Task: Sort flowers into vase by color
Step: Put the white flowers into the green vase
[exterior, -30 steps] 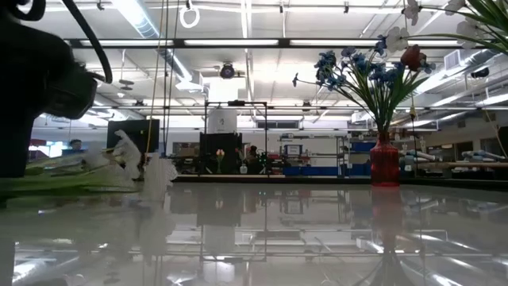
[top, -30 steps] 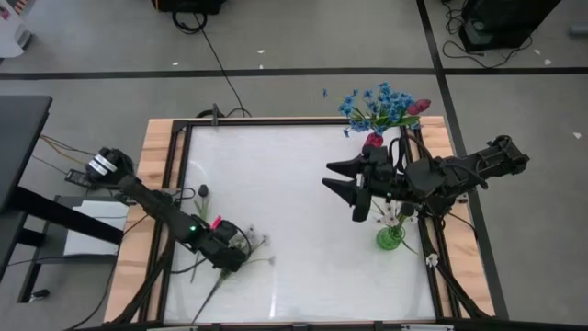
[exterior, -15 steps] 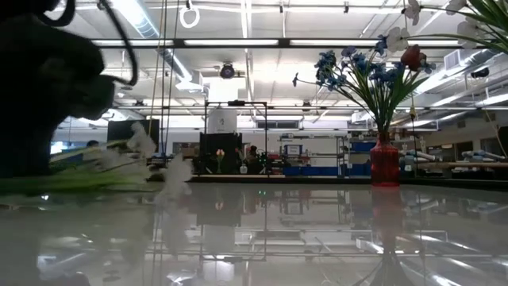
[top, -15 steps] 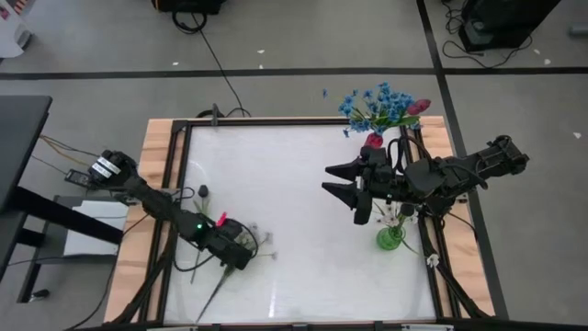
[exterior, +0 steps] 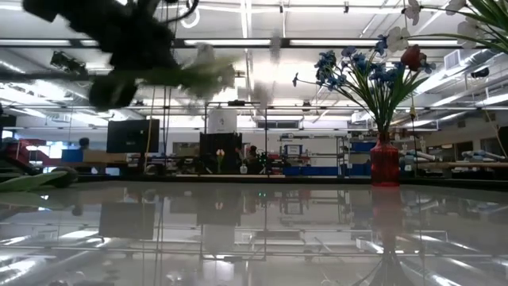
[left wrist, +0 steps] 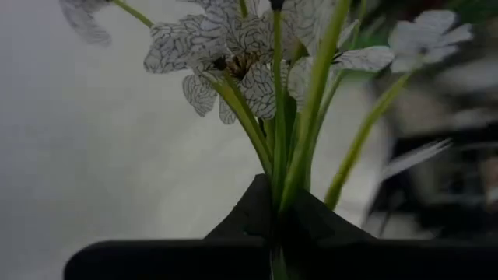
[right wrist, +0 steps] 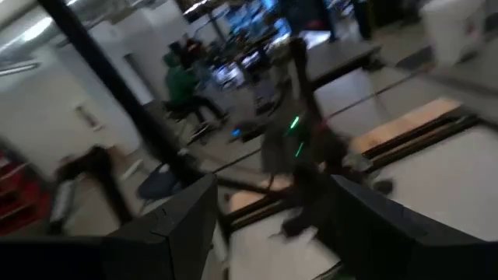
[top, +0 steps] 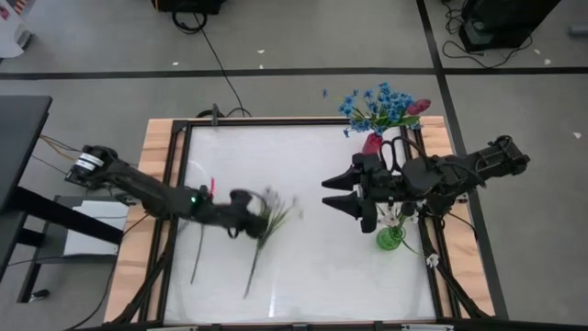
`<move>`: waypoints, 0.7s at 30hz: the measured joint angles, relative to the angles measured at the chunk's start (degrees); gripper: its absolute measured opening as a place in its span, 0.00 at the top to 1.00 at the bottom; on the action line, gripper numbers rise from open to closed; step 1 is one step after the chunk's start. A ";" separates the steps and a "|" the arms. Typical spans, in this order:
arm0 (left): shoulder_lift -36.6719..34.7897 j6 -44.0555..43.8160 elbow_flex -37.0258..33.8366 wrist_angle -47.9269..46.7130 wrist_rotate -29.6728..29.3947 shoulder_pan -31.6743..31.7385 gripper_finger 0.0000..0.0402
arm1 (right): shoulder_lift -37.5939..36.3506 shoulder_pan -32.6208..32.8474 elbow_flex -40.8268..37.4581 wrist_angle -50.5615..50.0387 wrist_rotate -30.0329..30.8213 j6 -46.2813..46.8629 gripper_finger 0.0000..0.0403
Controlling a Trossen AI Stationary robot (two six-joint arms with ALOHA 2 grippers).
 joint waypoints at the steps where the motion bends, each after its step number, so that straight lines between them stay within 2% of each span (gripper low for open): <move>1: -1.43 2.00 0.05 1.77 -1.32 1.37 0.96 | -0.08 -0.50 0.00 -0.57 -2.04 0.91 0.38; 6: -7.30 18.52 0.04 13.44 -3.91 8.23 0.96 | -0.16 -3.21 0.00 -5.48 -8.71 5.13 0.38; 9: -7.70 30.90 0.09 26.67 -3.92 10.12 0.96 | -0.16 -4.34 0.00 -8.64 -11.28 6.57 0.38; 12: -7.47 37.95 0.29 36.38 -3.81 11.31 0.96 | -0.14 -4.61 0.00 -9.39 -16.11 5.23 0.38; 16: -6.63 42.01 4.20 35.29 -3.93 12.72 0.96 | -0.14 -4.49 0.00 -9.69 -17.00 3.74 0.38; 21: -0.79 49.59 15.29 33.40 -1.42 13.06 0.97 | 1.12 -6.24 0.00 -9.99 -15.15 0.29 0.38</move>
